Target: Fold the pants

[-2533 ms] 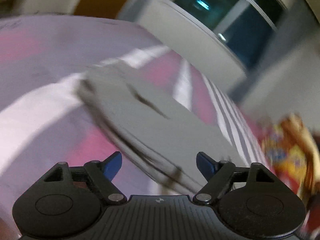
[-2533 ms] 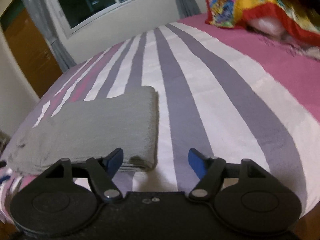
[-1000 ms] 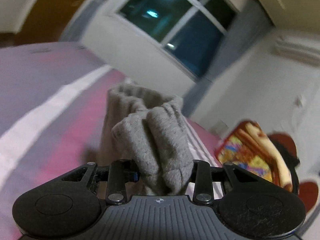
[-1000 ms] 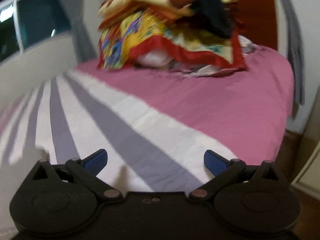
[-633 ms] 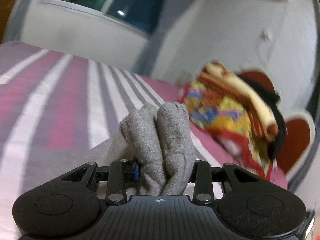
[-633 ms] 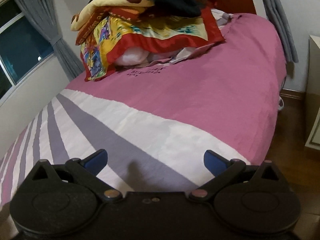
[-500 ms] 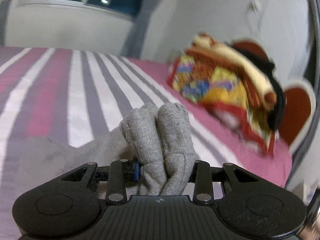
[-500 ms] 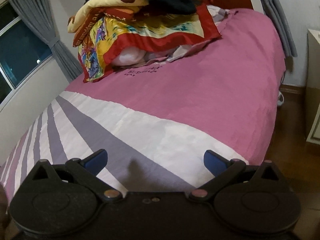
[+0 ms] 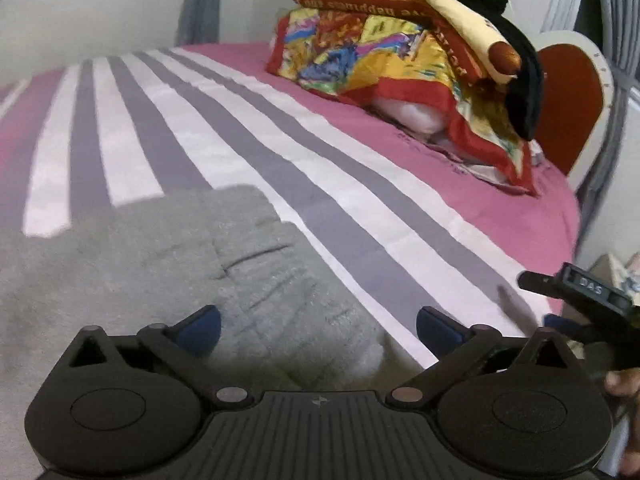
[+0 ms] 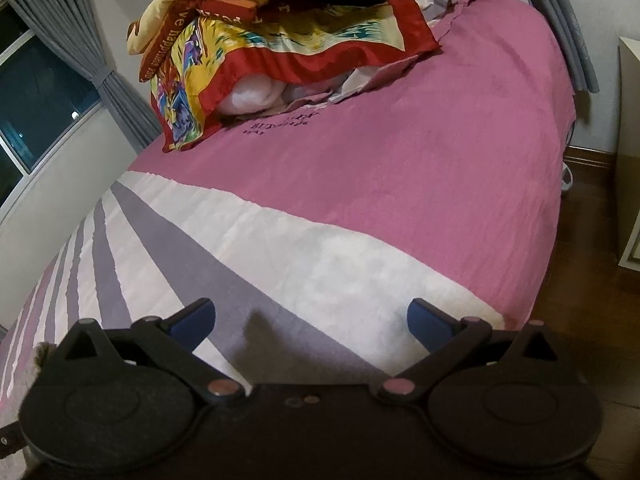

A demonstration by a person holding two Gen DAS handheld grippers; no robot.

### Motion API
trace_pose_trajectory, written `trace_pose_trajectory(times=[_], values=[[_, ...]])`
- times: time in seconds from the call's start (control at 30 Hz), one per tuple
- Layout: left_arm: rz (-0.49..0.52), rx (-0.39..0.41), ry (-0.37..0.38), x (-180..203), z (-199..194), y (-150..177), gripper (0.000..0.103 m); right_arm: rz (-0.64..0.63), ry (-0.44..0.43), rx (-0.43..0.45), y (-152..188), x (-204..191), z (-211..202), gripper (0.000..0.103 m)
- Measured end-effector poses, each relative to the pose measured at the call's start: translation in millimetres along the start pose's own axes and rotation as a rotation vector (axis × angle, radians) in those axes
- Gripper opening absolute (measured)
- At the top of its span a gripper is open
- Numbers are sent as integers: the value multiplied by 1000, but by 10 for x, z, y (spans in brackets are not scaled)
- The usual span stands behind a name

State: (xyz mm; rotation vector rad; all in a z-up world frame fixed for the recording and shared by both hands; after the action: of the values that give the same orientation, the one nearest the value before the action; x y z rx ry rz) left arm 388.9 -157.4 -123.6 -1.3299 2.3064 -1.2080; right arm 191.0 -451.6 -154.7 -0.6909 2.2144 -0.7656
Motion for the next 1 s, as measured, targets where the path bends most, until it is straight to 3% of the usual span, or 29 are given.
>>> trace_pose_trajectory(times=[0.13, 0.23, 0.37, 0.47, 0.57, 0.63, 0.73, 0.8, 0.9, 1.0], values=[[-127, 168, -51, -285, -587, -20, 103, 2, 1, -11, -32, 65, 1, 100], [-258, 248, -150, -744, -1136, 249, 103, -54, -37, -18, -73, 37, -42, 83], [-330, 271, -281, -1195, -1767, 920, 103, -198, -227, 8, -14, -285, -371, 79], [-369, 257, -368, -1400, -2116, 1480, 102, -267, -400, -26, 145, -609, -592, 79], [-402, 221, -399, -1495, -2215, 1821, 102, -303, -529, -89, 345, -939, -680, 75], [-364, 217, -394, -1461, -2196, 1874, 102, -316, -576, -128, 468, -1111, -693, 70], [-305, 183, -372, -1387, -2015, 1816, 102, -340, -626, -173, 627, -1340, -710, 67], [-262, 144, -391, -1377, -1815, 1737, 102, -356, -658, -197, 718, -1460, -730, 59], [-282, 118, -423, -1448, -1621, 1654, 102, -371, -693, -237, 805, -1627, -752, 50], [-314, 139, -404, -1508, -1587, 1663, 102, -377, -699, -277, 855, -1752, -706, 50]])
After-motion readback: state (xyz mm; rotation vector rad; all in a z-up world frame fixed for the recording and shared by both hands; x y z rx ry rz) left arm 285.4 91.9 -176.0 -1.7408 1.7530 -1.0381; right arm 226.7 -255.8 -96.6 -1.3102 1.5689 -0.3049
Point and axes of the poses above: each gripper's, at about its wrist camera, not at the fingertips, and z roughly the way its jaws point, x to its right, y to its underside, the point moved 6 cm from there along z, roughly the way its jaws point
